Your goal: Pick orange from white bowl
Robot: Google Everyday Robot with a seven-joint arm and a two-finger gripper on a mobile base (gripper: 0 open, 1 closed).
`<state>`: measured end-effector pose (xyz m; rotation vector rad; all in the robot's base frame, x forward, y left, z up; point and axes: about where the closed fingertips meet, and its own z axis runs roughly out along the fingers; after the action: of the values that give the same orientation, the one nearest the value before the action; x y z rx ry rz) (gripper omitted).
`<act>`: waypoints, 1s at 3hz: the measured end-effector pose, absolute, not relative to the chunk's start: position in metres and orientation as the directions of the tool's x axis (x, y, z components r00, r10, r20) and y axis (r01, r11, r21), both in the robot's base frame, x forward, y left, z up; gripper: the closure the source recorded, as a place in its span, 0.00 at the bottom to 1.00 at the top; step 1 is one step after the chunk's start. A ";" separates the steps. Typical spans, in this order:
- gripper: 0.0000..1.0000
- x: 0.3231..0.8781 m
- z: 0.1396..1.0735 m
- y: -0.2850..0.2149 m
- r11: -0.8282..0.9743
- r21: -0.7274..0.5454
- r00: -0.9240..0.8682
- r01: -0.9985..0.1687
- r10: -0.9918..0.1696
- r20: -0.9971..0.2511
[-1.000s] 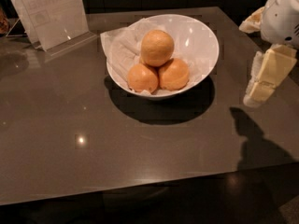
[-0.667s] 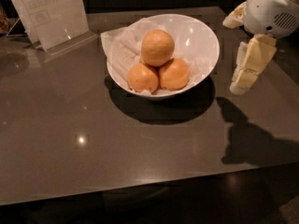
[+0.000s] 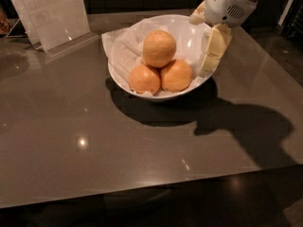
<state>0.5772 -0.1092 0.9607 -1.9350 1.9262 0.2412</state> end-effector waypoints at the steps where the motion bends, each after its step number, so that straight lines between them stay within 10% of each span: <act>1: 0.00 0.582 0.960 -0.107 0.034 -0.168 0.037 -0.985 -0.914 -0.403; 3: 0.00 0.622 0.949 -0.070 -0.051 -0.143 0.112 -0.988 -0.885 -0.453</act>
Offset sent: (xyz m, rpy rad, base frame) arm 0.0410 0.0262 -0.0038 0.0732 0.0187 0.0943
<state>0.6223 -0.0702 0.9487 -1.9850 1.8197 0.3394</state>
